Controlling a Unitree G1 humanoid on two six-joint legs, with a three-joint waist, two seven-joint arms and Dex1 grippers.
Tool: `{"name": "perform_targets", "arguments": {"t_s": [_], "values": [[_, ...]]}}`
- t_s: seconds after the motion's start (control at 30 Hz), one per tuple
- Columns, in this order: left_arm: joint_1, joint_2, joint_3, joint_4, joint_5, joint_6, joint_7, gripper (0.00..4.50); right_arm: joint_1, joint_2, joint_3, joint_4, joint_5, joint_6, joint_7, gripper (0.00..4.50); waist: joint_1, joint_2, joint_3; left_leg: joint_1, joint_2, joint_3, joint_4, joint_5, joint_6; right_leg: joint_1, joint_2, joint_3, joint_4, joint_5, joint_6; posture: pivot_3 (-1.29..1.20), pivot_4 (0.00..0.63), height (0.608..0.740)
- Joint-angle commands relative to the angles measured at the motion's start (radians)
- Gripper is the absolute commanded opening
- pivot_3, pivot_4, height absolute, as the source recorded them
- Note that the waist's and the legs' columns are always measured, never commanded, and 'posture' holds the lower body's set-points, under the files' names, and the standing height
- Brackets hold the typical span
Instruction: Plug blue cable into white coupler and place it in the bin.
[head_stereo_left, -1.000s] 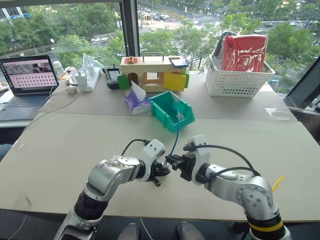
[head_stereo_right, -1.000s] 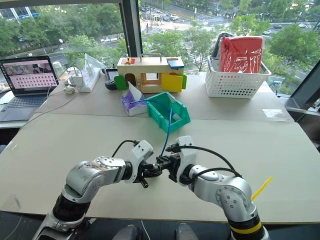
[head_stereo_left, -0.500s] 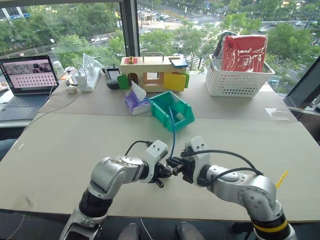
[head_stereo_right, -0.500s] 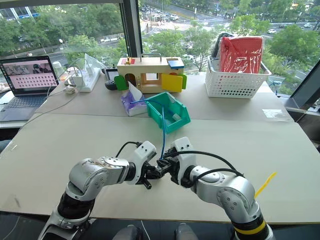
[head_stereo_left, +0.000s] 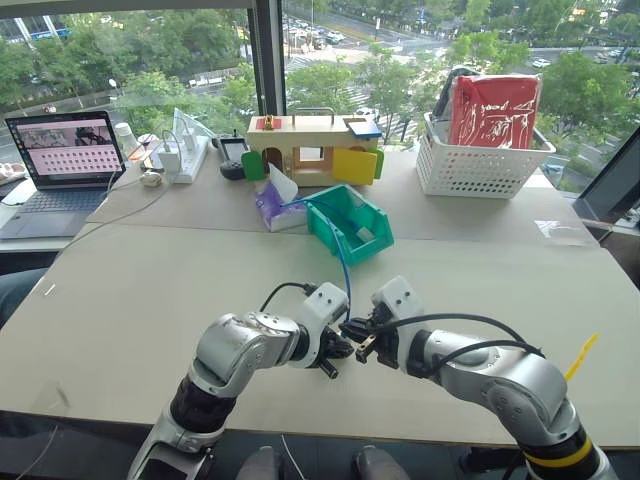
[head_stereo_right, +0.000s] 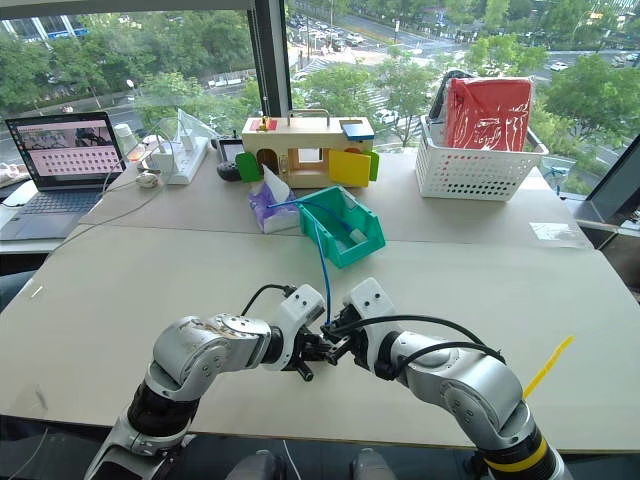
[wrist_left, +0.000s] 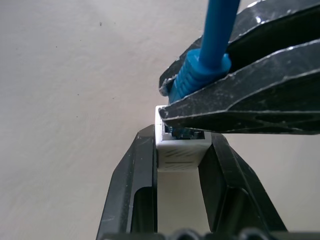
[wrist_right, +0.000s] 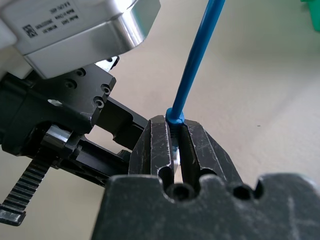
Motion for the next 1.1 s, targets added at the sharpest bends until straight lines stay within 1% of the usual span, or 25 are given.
{"name": "perform_targets", "arguments": {"t_s": [0.03,0.1,0.17,0.2,0.23,0.33,0.43,0.47,0.5,0.57,0.6,0.63,0.7,0.73,0.8,0.83,0.87,0.9,0.93,1.0,1.07,1.1], "values": [[-0.045,-0.014,0.055,-0.047,-0.012,-0.073,-0.003,0.66,0.125,-0.063,0.009,0.136,-0.038,0.091,0.049,0.0,0.005,-0.001,0.0,0.001,0.0,0.0,0.0,0.0,0.0,0.002,0.0,0.0,-0.001,0.0,0.001,0.0,0.15,0.739],[-0.039,-0.01,0.048,-0.042,-0.008,-0.085,-0.003,0.66,0.125,-0.022,-0.087,0.127,0.017,0.089,0.055,0.0,0.009,-0.001,0.0,0.001,0.0,-0.001,0.0,0.0,0.0,0.003,0.0,-0.001,-0.002,0.0,0.001,0.0,0.15,0.739],[-0.035,-0.011,0.045,-0.039,-0.004,-0.096,0.0,0.66,0.123,-0.007,-0.143,0.114,0.038,0.074,0.071,0.0,0.01,-0.001,0.0,0.001,0.0,-0.001,0.0,0.0,0.0,0.002,0.0,0.0,-0.002,0.0,0.001,0.0,0.15,0.739],[-0.026,-0.009,0.05,-0.046,-0.029,-0.099,-0.028,0.66,0.123,0.02,-0.197,0.104,0.08,0.064,0.072,0.0,0.01,-0.001,0.0,0.0,0.0,0.0,0.0,0.0,0.0,0.001,0.0,0.0,-0.002,0.0,0.001,0.0,0.15,0.739],[-0.021,0.0,0.049,-0.052,-0.045,-0.101,-0.05,1.16,0.12,0.038,-0.239,0.099,0.114,0.057,0.071,0.0,0.01,-0.001,0.0,0.0,0.0,0.0,0.0,0.0,0.0,0.0,0.0,0.0,-0.001,0.0,0.001,0.0,0.15,0.739],[-0.002,0.014,0.051,-0.055,-0.069,-0.103,-0.069,2.04,0.103,0.057,-0.35,0.088,0.189,0.057,0.065,0.0,0.011,-0.002,0.0,-0.004,0.0,0.0,0.0,0.0,0.0,-0.004,0.0,0.0,0.0,0.0,0.0,0.0,0.15,0.739],[0.013,0.039,0.035,-0.055,-0.065,-0.129,-0.077,3.23,0.054,0.054,-0.448,0.105,0.252,0.078,0.044,0.0,0.009,-0.001,0.0,-0.004,0.0,0.0,0.0,0.0,0.0,-0.004,0.0,0.001,0.001,0.0,0.0,0.0,0.15,0.739],[0.02,0.05,0.031,-0.052,-0.059,-0.143,-0.078,3.59,0.012,0.027,-0.478,0.123,0.259,0.083,0.051,0.0,0.008,-0.001,0.0,-0.004,0.0,0.0,0.0,0.0,0.0,-0.004,0.0,0.001,0.001,0.0,0.0,0.0,0.15,0.739],[0.029,0.063,0.024,-0.053,-0.051,-0.166,-0.079,3.94,-0.062,-0.005,-0.503,0.161,0.254,0.082,0.06,0.0,0.004,-0.001,0.0,-0.004,0.0,0.0,0.0,0.0,0.0,-0.005,0.0,0.001,0.001,0.0,0.0,0.0,0.15,0.739],[0.056,0.09,0.017,-0.063,-0.045,-0.224,-0.095,4.45,-0.172,-0.047,-0.52,0.227,0.235,0.076,0.079,0.0,-0.007,0.0,0.003,-0.004,0.0,0.002,0.0,0.0,0.0,-0.005,0.0,0.002,0.001,0.0,0.0,0.0,0.15,0.739],[0.074,0.092,0.031,-0.067,-0.065,-0.232,-0.11,4.45,-0.229,-0.063,-0.506,0.268,0.214,0.063,0.099,0.0,-0.01,0.0,0.003,-0.004,0.0,0.002,0.0,0.0,0.0,-0.005,0.0,0.002,0.001,0.001,0.0,0.0,0.15,0.739],[0.106,0.102,0.047,-0.074,-0.082,-0.255,-0.131,4.45,-0.307,-0.077,-0.466,0.334,0.168,0.03,0.138,0.0,-0.013,0.0,0.003,-0.004,0.0,0.002,0.0,0.0,0.0,-0.005,0.001,0.002,0.001,0.001,0.0,0.0,0.15,0.739],[0.159,0.092,0.092,-0.077,-0.112,-0.312,-0.156,4.45,-0.432,-0.095,-0.38,0.458,0.077,-0.041,0.226,0.0,-0.022,0.0,0.003,-0.003,0.001,0.001,0.0,0.0,0.0,-0.005,0.002,0.002,0.001,0.001,-0.001,0.0,0.15,0.739],[0.19,0.096,0.109,-0.081,-0.111,-0.373,-0.172,4.45,-0.493,-0.101,-0.317,0.533,0.004,-0.102,0.283,0.0,-0.022,0.0,0.003,-0.003,0.002,0.002,-0.001,0.0,0.0,-0.005,0.002,0.002,0.001,0.0,-0.002,0.0,0.15,0.739],[0.263,0.117,0.145,-0.087,-0.11,-0.517,-0.241,4.45,-0.631,-0.077,-0.188,0.73,-0.153,-0.26,0.4,0.0,-0.029,0.001,0.003,-0.003,0.002,0.001,-0.002,0.0,0.0,-0.006,0.003,0.001,0.001,0.0,-0.003,0.0,0.15,0.739],[0.287,0.121,0.159,-0.084,-0.113,-0.563,-0.258,4.45,-0.677,-0.063,-0.152,0.806,-0.204,-0.316,0.441,0.0,-0.031,0.001,0.003,-0.003,0.002,0.002,-0.002,0.0,0.0,-0.006,0.003,0.001,0.001,0.002,-0.005,0.0,0.15,0.739],[0.326,0.127,0.18,-0.076,-0.099,-0.655,-0.287,4.45,-0.742,-0.035,-0.102,0.919,-0.27,-0.396,0.489,0.0,-0.03,0.001,0.003,-0.003,0.002,0.002,-0.002,0.0,0.0,-0.007,0.003,0.002,0.001,0.004,-0.009,0.0,0.15,0.739],[0.358,0.113,0.217,-0.062,-0.103,-0.717,-0.292,4.45,-0.797,-0.006,-0.063,1.024,-0.326,-0.467,0.531,0.0,-0.03,0.001,0.003,-0.003,0.002,0.002,-0.002,0.0,0.0,-0.006,0.003,0.001,0.001,0.004,-0.009,0.0,0.15,0.739],[0.383,0.101,0.248,-0.046,-0.1,-0.775,-0.287,4.45,-0.847,0.027,-0.035,1.129,-0.373,-0.533,0.567,0.0,-0.033,0.001,0.004,-0.003,0.002,0.002,-0.002,0.0,0.0,-0.006,0.003,0.001,0.001,0.004,-0.009,0.0,0.15,0.739],[0.407,0.092,0.272,-0.021,-0.066,-0.878,-0.276,4.45,-0.916,0.082,-0.024,1.298,-0.43,-0.629,0.607,0.0,-0.031,0.001,0.004,-0.004,0.002,0.004,-0.002,0.0,0.0,-0.007,0.002,0.002,0.0,0.005,-0.01,0.0,0.15,0.739],[0.428,0.086,0.293,-0.008,-0.031,-0.962,-0.255,4.45,-0.972,0.135,-0.018,1.487,-0.498,-0.745,0.606,0.0,-0.024,0.001,0.004,-0.005,0.001,0.003,-0.002,0.0,0.0,-0.007,0.001,0.001,0.0,0.005,-0.01,0.0,0.15,0.739],[0.438,0.083,0.3,-0.007,-0.029,-0.986,-0.253,4.5,-0.992,0.155,-0.025,1.564,-0.521,-0.79,0.607,0.45,-0.019,0.001,0.004,-0.005,0.001,0.003,-0.002,0.0,0.0,-0.007,0.001,0.001,0.0,0.005,-0.01,0.0,0.15,0.739]]}}
